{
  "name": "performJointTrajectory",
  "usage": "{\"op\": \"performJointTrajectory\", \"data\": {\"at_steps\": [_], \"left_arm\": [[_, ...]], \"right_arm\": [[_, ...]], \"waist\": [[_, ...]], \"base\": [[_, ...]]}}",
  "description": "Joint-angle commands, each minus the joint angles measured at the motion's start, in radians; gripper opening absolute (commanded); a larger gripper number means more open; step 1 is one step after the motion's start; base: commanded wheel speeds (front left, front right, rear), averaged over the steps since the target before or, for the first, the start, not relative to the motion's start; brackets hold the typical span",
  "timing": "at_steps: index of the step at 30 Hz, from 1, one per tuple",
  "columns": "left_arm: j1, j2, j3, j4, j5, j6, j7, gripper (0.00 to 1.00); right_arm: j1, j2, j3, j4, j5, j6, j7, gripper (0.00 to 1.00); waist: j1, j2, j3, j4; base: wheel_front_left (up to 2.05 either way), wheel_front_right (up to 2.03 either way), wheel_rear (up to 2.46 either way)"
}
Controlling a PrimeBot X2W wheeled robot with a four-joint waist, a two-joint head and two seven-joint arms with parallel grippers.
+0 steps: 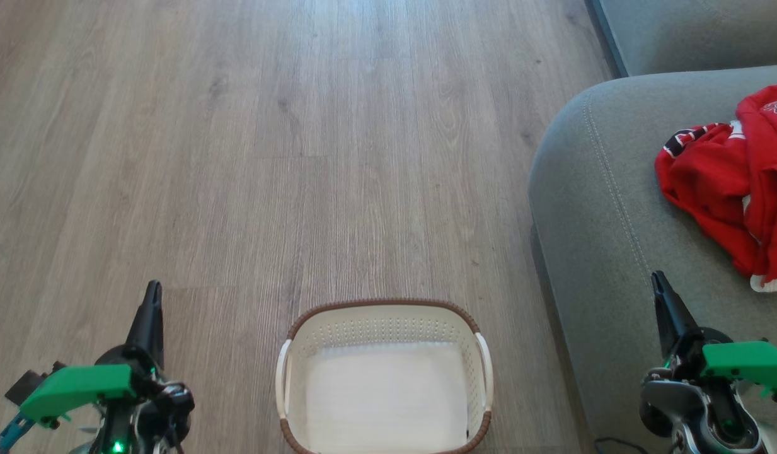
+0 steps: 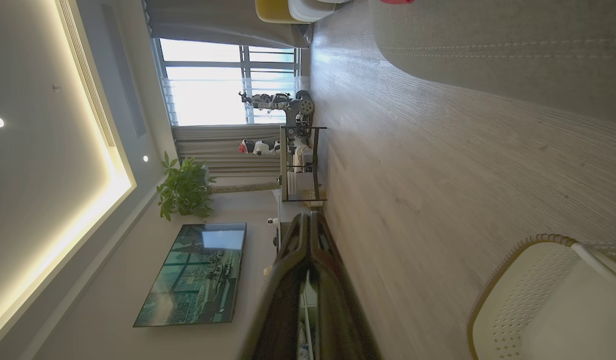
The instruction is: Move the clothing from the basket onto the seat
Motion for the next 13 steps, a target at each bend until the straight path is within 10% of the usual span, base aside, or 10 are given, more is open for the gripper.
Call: {"op": "performJointTrajectory", "data": {"at_steps": [1,13], "left_arm": [[-0.049,0.007,0.037,-0.027,-0.003,-0.007,0.007,0.0],[-0.049,0.007,0.037,-0.027,-0.003,-0.007,0.007,0.0]], "right_arm": [[-0.05,0.004,0.017,-0.032,-0.005,0.008,0.008,0.0],[-0.05,0.005,0.016,-0.032,-0.006,0.008,0.009,0.0]], "waist": [[0.0,-0.0001,0.0,0.0],[0.0,-0.0001,0.0,0.0]], "base": [[0.0,0.0,0.0],[0.0,0.0,0.0]]}}
